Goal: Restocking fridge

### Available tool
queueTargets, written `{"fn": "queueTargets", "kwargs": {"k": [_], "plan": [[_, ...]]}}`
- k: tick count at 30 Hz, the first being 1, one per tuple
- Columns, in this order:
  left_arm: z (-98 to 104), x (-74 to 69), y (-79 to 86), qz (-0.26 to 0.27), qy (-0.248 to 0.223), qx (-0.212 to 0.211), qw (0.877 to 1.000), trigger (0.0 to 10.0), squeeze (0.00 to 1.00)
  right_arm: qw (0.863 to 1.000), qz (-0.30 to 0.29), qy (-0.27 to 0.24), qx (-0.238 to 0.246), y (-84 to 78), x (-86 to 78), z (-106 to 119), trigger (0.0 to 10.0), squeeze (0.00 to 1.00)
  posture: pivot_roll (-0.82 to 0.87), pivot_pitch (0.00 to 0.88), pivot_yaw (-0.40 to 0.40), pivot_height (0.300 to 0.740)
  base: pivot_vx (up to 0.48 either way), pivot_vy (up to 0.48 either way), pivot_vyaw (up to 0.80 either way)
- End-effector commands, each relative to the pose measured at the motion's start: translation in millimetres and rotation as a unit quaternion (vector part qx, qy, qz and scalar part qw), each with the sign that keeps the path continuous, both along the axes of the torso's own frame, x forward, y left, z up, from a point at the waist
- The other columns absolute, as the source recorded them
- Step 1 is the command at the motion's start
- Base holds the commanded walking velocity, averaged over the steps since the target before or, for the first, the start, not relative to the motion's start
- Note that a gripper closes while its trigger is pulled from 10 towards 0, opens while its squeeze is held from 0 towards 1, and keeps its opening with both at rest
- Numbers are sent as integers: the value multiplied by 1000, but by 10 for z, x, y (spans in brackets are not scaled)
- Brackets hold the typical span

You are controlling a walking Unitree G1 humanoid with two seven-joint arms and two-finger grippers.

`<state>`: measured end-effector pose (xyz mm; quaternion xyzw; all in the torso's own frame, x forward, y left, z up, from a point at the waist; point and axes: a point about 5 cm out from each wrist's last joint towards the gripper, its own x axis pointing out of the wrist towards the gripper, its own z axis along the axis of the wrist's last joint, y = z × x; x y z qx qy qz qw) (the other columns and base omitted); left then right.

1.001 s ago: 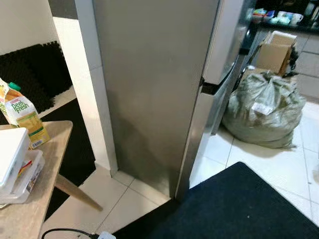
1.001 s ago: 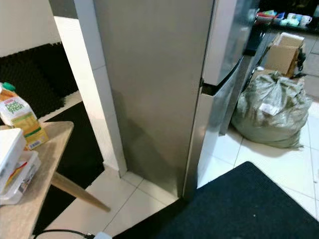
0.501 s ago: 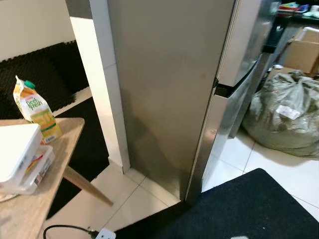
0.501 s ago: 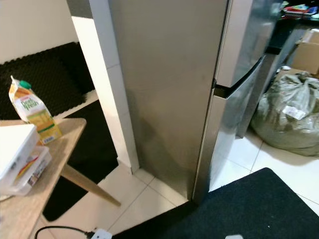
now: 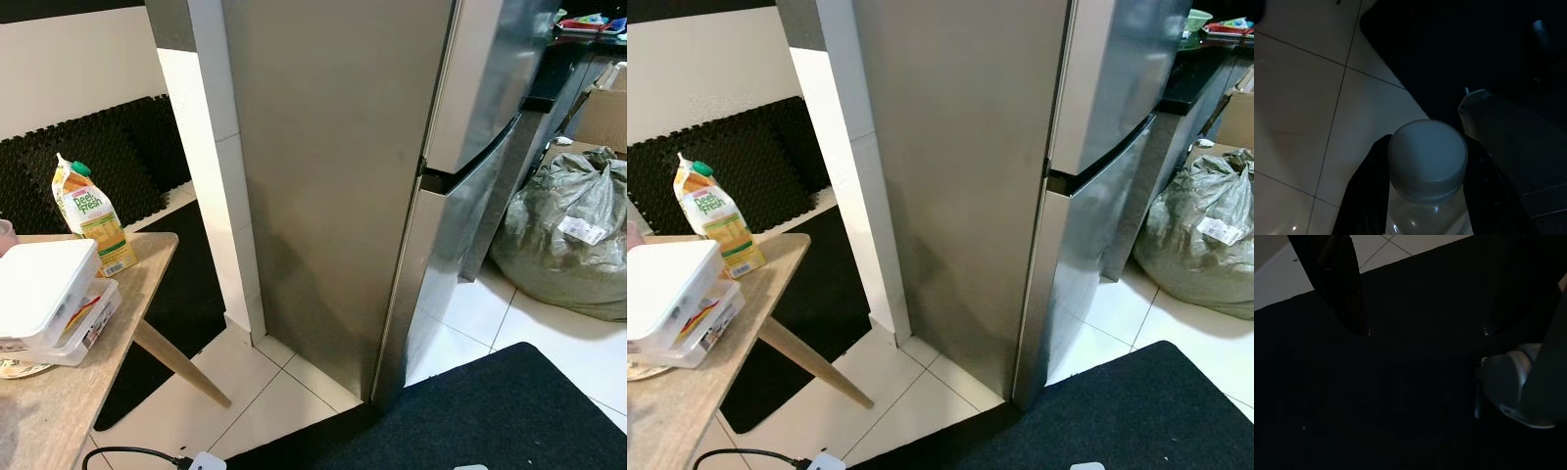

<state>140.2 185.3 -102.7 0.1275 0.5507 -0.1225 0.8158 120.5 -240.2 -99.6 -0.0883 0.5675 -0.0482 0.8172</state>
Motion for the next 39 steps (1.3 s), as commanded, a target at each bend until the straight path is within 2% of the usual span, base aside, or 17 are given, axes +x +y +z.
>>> {"fn": "queueTargets", "kwargs": {"k": [1, 7, 33, 39], "plan": [[1, 0, 13, -3, 0, 5, 1000, 10000, 0, 1000, 11, -2, 10, 50, 22, -5, 10000, 0, -93, 8, 35, 740, 0, 0, 800], [10, 24, 10, -3, -4, 4, 1000, 10000, 0, 1000, 6, -2, 12, 70, 21, -10, 10000, 0, -93, 6, 38, 740, 0, 0, 788], [14, 49, -22, 24, -14, -5, 1000, 10000, 0, 1000, 3, 2, 7, 67, 12, -14, 10000, 0, -79, 2, 20, 740, 0, 0, 0], [26, 62, 40, 55, -24, -1, 998, 10000, 0, 999, 41, -6, 17, 185, 122, -4, 10000, 0, -44, 3, -3, 740, 0, 0, 0]]}}
